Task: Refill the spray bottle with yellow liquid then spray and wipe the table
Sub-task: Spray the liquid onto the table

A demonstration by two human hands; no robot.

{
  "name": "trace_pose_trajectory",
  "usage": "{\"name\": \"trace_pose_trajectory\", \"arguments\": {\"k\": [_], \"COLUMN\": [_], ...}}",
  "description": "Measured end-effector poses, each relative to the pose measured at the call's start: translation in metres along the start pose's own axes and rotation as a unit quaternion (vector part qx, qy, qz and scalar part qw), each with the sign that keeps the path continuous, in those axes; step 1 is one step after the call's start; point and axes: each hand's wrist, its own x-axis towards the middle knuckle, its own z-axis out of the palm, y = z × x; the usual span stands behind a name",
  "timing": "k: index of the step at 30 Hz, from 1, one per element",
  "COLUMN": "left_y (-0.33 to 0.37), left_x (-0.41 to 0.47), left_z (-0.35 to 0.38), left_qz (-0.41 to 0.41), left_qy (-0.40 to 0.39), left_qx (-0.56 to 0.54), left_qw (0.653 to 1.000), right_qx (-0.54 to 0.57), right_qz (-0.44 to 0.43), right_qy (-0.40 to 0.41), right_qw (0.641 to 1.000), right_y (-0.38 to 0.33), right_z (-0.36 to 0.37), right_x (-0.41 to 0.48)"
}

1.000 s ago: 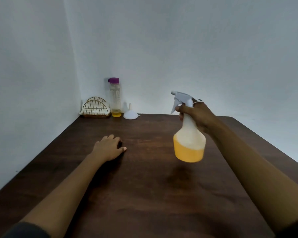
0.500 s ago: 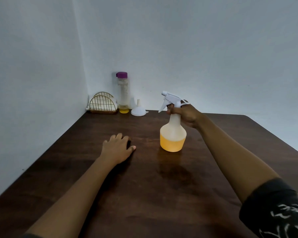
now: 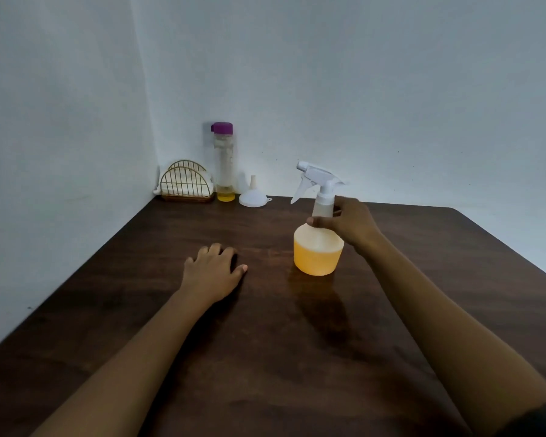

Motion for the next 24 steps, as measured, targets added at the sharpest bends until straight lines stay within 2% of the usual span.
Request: {"name": "trace_pose_trajectory", "arguments": {"k": [6, 15, 24], "left_y": [-0.002, -0.007, -0.011], "left_x": [0.004, 0.014, 0.016], "left_z": [0.001, 0.008, 0.015], "left_qz": [-0.017, -0.045, -0.044], "left_qy": [-0.014, -0.039, -0.049], "left_qx": [-0.004, -0.007, -0.014], "left_qw": [1.0, 0.998, 0.998], "right_qx": [-0.033, -0.054, -0.083], "right_qz": [0.016, 0.031, 0.046], "right_qy": [0.002, 0.05, 0.058], "right_qw": [0.999, 0.997, 0.994], "right_y": [-0.01, -0.01, -0.004], "right_z": [0.01, 0.046, 0.069], "right_x": [0.058, 0.157, 0.199]}}
